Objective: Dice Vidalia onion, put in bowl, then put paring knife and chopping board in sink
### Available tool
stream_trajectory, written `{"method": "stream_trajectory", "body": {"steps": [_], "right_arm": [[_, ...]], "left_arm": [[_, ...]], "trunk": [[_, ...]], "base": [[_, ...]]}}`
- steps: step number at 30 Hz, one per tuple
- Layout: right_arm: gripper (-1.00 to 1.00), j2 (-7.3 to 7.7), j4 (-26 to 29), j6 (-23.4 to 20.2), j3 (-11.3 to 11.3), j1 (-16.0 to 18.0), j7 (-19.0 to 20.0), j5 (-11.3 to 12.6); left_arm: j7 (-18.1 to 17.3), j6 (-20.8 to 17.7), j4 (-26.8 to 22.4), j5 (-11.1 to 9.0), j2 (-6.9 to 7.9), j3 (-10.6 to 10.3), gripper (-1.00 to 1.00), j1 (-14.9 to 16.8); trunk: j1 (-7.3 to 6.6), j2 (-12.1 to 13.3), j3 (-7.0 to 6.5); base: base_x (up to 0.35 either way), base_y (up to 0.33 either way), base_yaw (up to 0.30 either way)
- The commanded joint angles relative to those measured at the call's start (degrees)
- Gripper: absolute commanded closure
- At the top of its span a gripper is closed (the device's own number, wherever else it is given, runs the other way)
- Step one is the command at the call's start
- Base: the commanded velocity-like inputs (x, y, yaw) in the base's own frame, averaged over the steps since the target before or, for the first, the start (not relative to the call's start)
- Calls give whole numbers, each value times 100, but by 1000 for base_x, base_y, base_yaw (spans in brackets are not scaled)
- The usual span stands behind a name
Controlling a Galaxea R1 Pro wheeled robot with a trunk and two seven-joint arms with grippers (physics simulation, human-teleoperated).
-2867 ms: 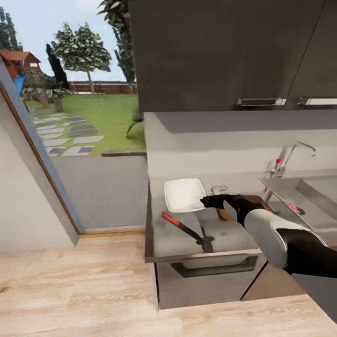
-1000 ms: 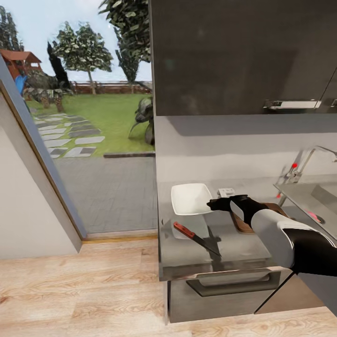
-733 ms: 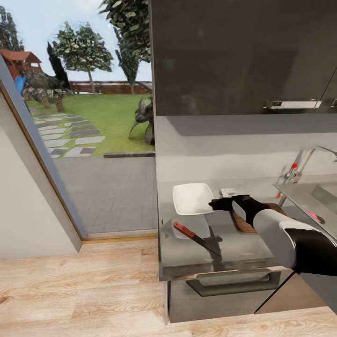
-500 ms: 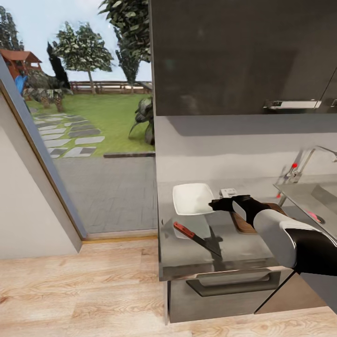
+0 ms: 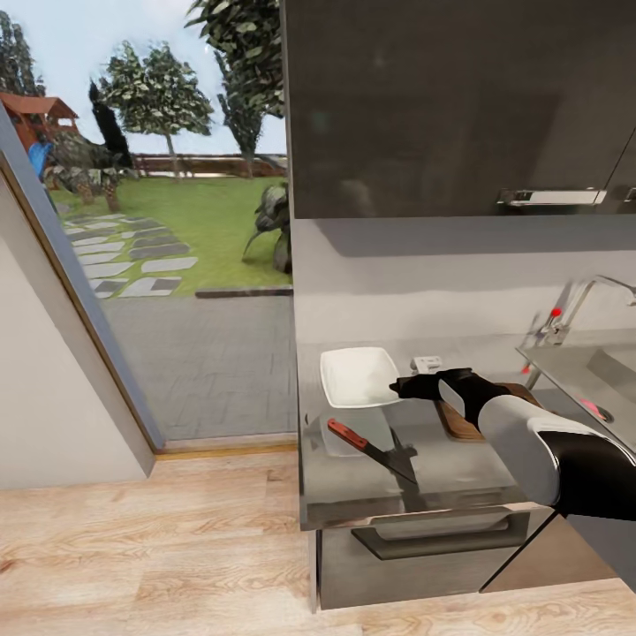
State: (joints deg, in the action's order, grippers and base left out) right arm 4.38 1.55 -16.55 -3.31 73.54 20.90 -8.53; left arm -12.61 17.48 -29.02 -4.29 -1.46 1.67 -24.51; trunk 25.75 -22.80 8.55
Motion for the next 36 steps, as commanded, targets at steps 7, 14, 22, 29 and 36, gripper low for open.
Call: {"method": "stream_trajectory", "body": {"steps": [7,14,22,29,36], "right_arm": [[100,-13,20,-38,-57,3,-196,-52],[100,-14,21,-41,-56,3,-234,-50],[100,-16,21,-41,-56,3,-235,-43],[100,-17,21,-41,-56,3,-235,-43],[100,-13,21,-41,-60,3,-235,-43]], "left_arm": [[-48,-8,-4,-45,-3,16,-100,-1],[-48,-7,-7,-45,-3,16,-100,-1],[-48,-8,-7,-45,-3,15,-100,-1],[-48,-8,-14,-45,-3,17,-100,-1],[-48,-8,-16,-45,-3,18,-100,-1]], "trunk": [[4,-12,11],[4,-12,26],[4,-12,92],[4,-12,153],[4,-12,195]], "base": [[0,0,0],[0,0,5],[0,0,71],[0,0,87],[108,0,61]]}}
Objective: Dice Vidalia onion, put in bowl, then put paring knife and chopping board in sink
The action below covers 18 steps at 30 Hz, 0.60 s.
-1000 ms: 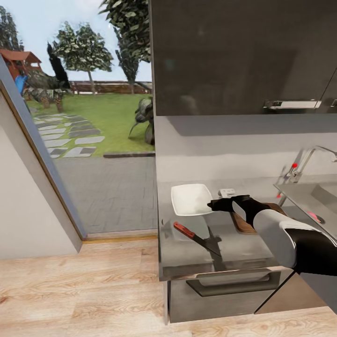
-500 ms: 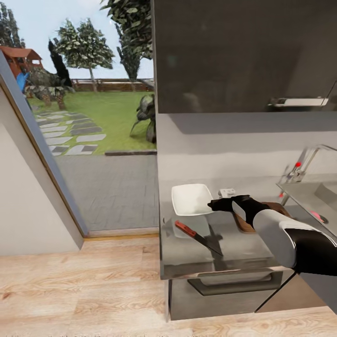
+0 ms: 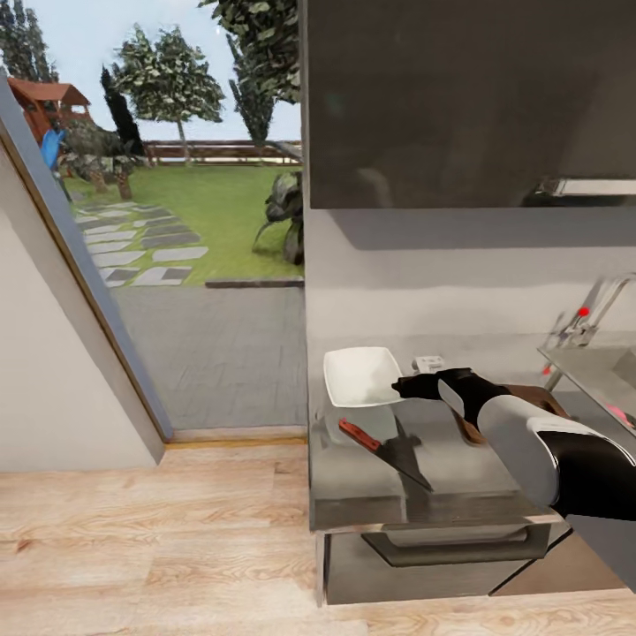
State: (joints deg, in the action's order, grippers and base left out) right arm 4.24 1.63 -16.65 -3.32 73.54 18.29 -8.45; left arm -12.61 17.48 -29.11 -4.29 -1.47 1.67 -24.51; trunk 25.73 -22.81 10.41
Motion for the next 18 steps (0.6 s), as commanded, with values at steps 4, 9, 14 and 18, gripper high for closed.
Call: {"method": "stream_trajectory", "body": {"steps": [4,9,14,18], "right_arm": [[100,5,12,-32,-61,3,29,-51],[100,7,11,-32,-63,3,34,-51],[100,4,5,-32,-57,3,41,-46],[100,1,4,-32,-58,3,43,-43]], "left_arm": [[-48,-8,-7,-45,-3,18,-100,-2],[-48,-8,-3,-45,-3,16,-100,-2],[-48,-8,1,-45,-3,17,-100,-2],[-48,-8,1,-45,-3,18,-100,-2]], "trunk": [[5,-11,14],[5,-11,2],[5,-11,-6],[5,-11,-7]], "base": [[75,-25,9],[6,-35,-102],[0,-2,-72],[0,0,-11]]}}
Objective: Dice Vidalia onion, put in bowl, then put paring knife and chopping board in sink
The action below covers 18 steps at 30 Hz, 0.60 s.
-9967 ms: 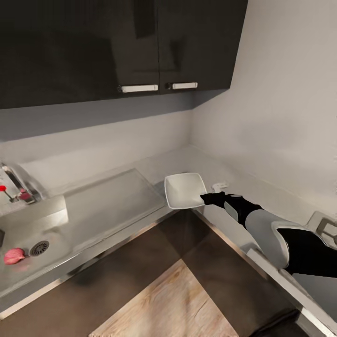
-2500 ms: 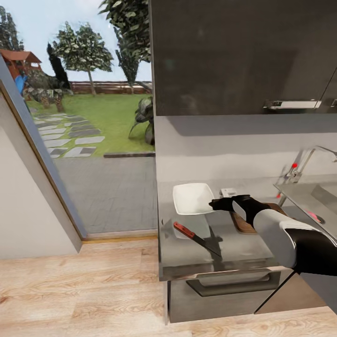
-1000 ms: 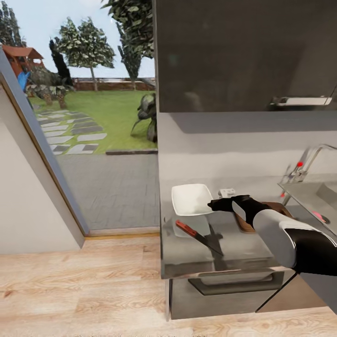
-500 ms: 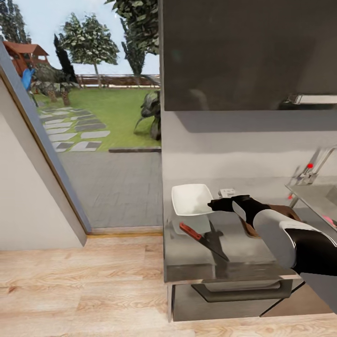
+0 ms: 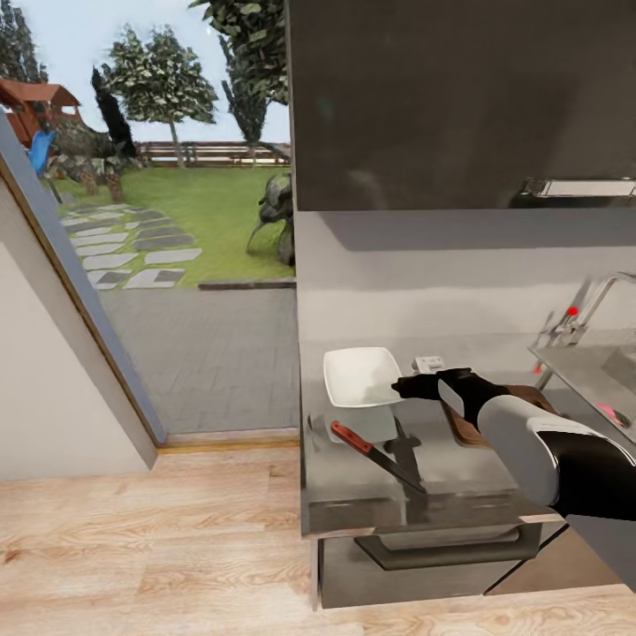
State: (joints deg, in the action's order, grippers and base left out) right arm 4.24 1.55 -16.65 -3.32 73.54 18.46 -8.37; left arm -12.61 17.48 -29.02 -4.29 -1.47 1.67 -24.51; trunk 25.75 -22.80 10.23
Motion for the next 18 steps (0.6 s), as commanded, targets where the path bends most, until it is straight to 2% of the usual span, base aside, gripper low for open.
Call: {"method": "stream_trajectory", "body": {"steps": [1,7,14,18], "right_arm": [[100,2,12,-31,-59,3,26,-52],[100,5,12,-31,-62,3,26,-51],[100,4,12,-31,-63,3,27,-51],[100,-6,12,-31,-57,3,32,-48]], "left_arm": [[-48,-8,-7,-45,-3,18,-100,-2],[-48,-8,-7,-45,-3,17,-100,-2],[-48,-8,-7,-45,3,18,-100,-2],[-48,-8,-7,-45,11,18,-100,-2]], "trunk": [[3,-12,10],[3,-12,10],[3,-12,-7],[3,-12,-13]], "base": [[0,0,-4],[0,0,-19],[0,0,-200],[0,0,-81]]}}
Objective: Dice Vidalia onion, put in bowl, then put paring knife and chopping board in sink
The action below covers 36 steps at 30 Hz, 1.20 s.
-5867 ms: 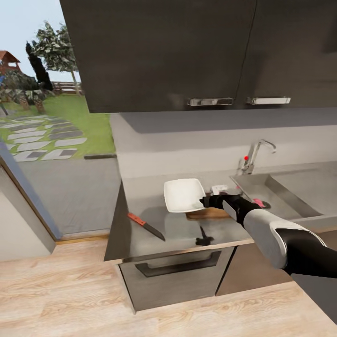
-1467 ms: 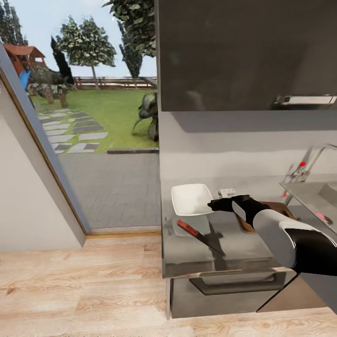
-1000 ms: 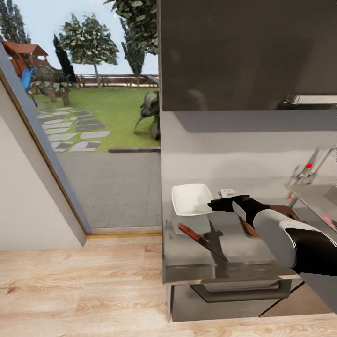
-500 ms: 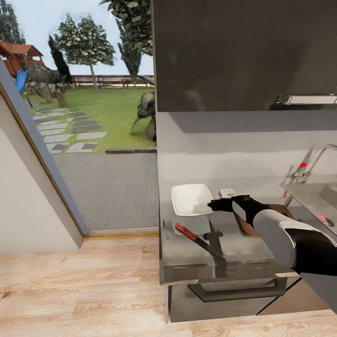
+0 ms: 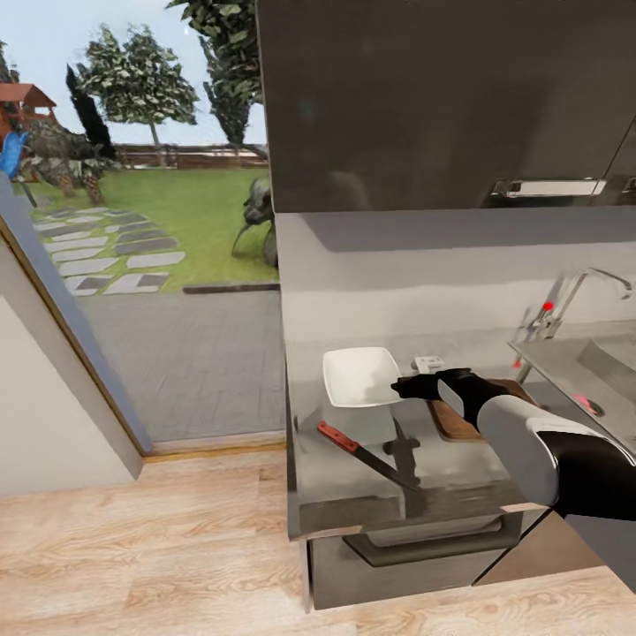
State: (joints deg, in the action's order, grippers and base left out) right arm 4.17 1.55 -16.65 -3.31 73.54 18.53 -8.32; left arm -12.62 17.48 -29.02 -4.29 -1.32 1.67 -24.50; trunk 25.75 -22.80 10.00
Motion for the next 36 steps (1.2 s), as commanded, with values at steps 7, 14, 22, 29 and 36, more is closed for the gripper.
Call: {"method": "stream_trajectory", "body": {"steps": [7,14,22,29,36], "right_arm": [[100,-14,12,-31,-56,3,28,-49],[100,-30,6,-31,-56,3,28,-52],[100,-24,4,-31,-56,3,29,-49],[100,-29,-5,-31,-56,3,32,-47],[100,-30,-5,-31,-56,3,31,-47]], "left_arm": [[-48,-8,-7,-45,0,18,-100,-2],[-48,-8,-7,-45,0,18,-100,-2],[-48,-8,-7,-45,3,18,-100,-2],[-48,-8,-15,-45,1,18,-100,-2],[-48,-8,-16,-45,1,18,-100,-2]], "trunk": [[4,-12,18],[4,-12,44],[4,-12,50],[4,-12,67],[4,-12,110]], "base": [[0,0,30],[0,0,112],[0,0,20],[0,0,1],[0,0,0]]}}
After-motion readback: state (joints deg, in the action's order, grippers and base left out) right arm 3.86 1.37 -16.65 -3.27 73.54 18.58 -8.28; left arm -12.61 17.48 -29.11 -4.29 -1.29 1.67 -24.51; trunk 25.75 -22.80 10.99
